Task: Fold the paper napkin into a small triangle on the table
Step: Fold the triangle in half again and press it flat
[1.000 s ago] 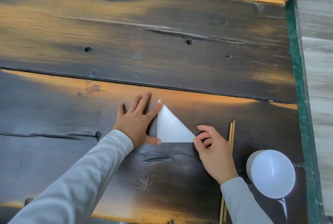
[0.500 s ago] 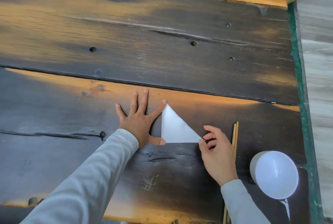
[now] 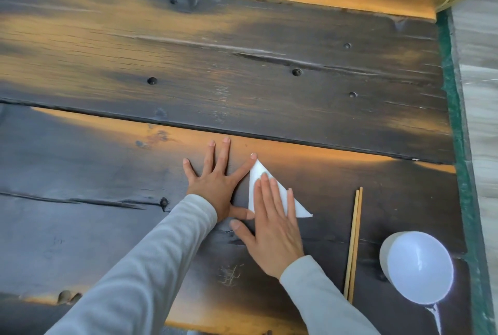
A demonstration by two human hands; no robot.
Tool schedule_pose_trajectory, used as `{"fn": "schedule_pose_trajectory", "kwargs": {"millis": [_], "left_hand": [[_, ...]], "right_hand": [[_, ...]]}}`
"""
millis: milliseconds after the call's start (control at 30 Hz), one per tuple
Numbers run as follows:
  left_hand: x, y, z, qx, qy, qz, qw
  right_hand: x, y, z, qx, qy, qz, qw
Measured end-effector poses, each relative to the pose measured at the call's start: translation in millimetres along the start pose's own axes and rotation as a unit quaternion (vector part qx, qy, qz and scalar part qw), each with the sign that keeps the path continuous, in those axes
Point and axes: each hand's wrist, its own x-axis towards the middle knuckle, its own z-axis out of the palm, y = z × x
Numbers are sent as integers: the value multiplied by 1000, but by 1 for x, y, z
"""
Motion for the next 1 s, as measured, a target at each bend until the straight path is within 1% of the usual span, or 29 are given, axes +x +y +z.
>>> {"fn": "schedule_pose_trajectory", "kwargs": {"millis": [200, 433, 533, 600, 667, 700, 767, 867, 933, 1000], "left_hand": [[-1, 1, -2, 7, -6, -6, 1000], [0, 1, -1, 5, -9, -11, 1000], [2, 2, -1, 0, -12, -10, 1000], [2, 1, 0, 2, -12, -9, 1000], [2, 1, 1, 1, -8, -10, 1000], [2, 1, 1, -1, -6, -10, 1000], [2, 0, 1, -5, -3, -11, 1000], [0, 1, -1, 6, -7, -9, 1000], [-1, 1, -2, 14, -10, -9, 1000], [0, 1, -3, 12, -13, -7, 1000]], "right_hand": [[-25, 56, 1, -56, -4, 70, 996], [-25, 56, 1, -68, -9, 75, 995], [-24, 50, -5, -32, 7, 102, 994], [-21, 34, -10, -21, 26, 70, 997], [-14, 8, -10, -18, 32, 9, 999], [-10, -5, -9, -16, 31, -14, 999], [-5, -20, -5, -14, 6, -26, 1000], [-10, -2, 2, -14, -27, 2, 1000], [-22, 30, 3, -13, -20, 45, 999], [-34, 58, -1, -42, -16, 81, 996]]}}
